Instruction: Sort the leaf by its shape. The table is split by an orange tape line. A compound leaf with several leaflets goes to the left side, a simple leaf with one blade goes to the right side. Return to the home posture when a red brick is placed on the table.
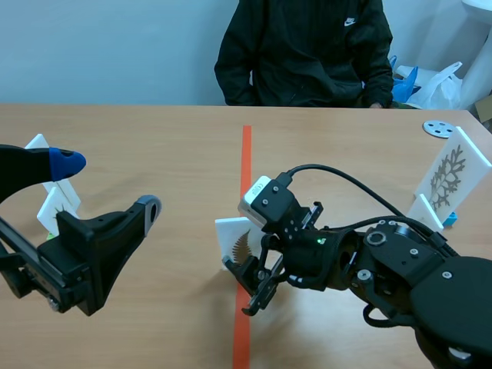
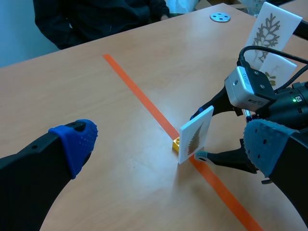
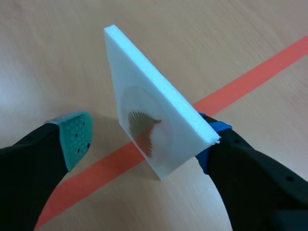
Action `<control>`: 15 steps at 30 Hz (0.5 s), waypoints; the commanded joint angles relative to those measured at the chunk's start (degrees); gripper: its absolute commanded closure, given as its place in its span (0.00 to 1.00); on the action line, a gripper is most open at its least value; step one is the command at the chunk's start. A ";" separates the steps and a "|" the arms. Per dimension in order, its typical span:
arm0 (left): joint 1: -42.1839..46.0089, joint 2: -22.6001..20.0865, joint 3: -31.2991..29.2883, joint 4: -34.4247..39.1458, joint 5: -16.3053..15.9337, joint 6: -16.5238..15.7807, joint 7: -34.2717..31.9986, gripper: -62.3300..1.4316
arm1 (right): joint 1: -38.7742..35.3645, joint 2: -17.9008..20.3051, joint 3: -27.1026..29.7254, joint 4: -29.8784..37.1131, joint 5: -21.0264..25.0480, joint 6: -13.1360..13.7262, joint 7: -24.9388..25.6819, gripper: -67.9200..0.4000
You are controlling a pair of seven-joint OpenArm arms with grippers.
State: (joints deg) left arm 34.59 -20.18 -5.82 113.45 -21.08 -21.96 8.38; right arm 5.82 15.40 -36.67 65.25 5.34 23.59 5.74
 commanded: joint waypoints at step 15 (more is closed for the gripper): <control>-0.15 0.15 -0.31 0.13 -0.57 -0.13 -0.85 0.00 | 0.85 0.15 0.52 1.01 0.39 -0.48 0.39 0.65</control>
State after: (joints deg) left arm 34.59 -20.18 -5.82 113.45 -21.08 -21.96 8.38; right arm 5.82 15.40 -36.67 65.25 5.34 23.31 5.69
